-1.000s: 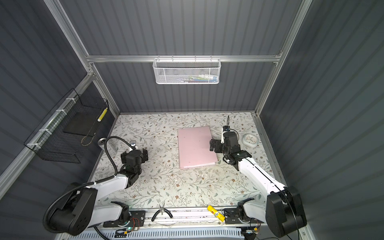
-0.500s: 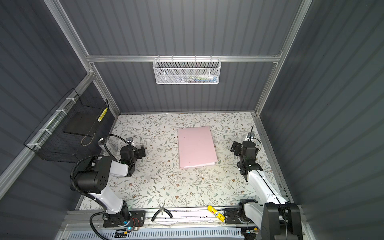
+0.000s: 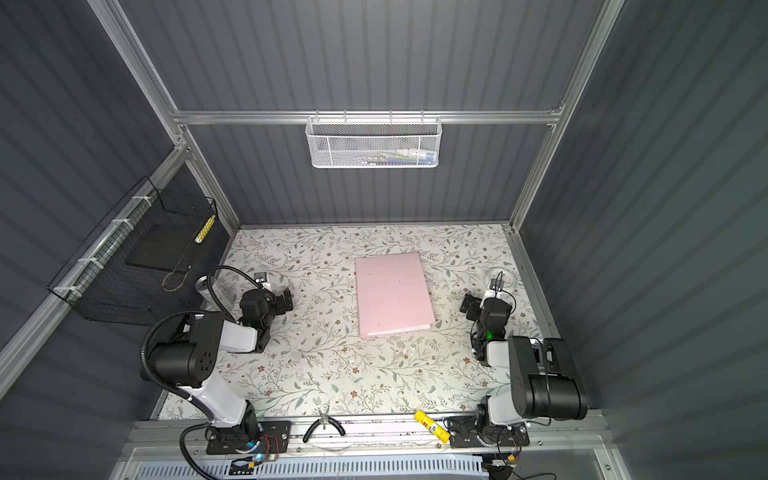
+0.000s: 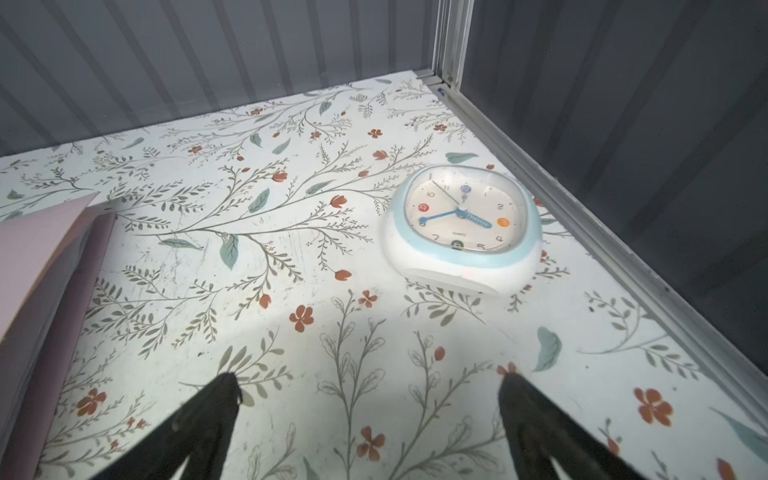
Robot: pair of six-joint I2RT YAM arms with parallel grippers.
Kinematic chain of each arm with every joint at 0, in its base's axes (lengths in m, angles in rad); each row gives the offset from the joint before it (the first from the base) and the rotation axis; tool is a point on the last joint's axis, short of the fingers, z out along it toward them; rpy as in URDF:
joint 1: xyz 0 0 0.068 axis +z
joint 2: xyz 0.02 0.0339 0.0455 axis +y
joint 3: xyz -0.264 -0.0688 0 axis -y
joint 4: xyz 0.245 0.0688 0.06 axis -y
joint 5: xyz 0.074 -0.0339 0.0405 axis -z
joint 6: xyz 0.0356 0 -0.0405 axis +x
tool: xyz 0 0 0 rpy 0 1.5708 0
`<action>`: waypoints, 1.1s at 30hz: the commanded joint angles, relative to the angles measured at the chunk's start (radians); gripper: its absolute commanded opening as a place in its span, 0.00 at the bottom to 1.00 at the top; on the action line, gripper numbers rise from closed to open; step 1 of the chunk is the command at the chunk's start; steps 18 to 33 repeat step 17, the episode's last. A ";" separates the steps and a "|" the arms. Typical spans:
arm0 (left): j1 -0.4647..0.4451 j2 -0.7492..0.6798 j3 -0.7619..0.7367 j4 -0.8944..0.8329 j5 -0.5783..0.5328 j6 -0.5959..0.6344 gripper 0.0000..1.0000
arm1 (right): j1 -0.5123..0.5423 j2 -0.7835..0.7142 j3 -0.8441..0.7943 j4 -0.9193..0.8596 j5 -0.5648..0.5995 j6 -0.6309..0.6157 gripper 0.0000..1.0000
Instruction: Put the files into the folder
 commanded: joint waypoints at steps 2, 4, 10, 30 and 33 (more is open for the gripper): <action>-0.004 0.003 0.008 0.009 0.001 0.006 1.00 | 0.006 0.010 0.007 0.147 -0.004 -0.016 0.99; -0.004 0.003 0.008 0.008 -0.001 0.007 1.00 | 0.010 -0.020 0.027 0.063 -0.008 -0.018 0.99; -0.005 0.005 0.016 -0.006 -0.005 0.009 1.00 | 0.016 0.001 0.020 0.113 -0.006 -0.030 0.99; -0.008 0.007 0.017 -0.004 -0.007 0.010 1.00 | 0.016 0.001 0.018 0.117 -0.006 -0.029 0.99; -0.008 0.007 0.017 -0.004 -0.007 0.010 1.00 | 0.016 0.001 0.018 0.117 -0.006 -0.029 0.99</action>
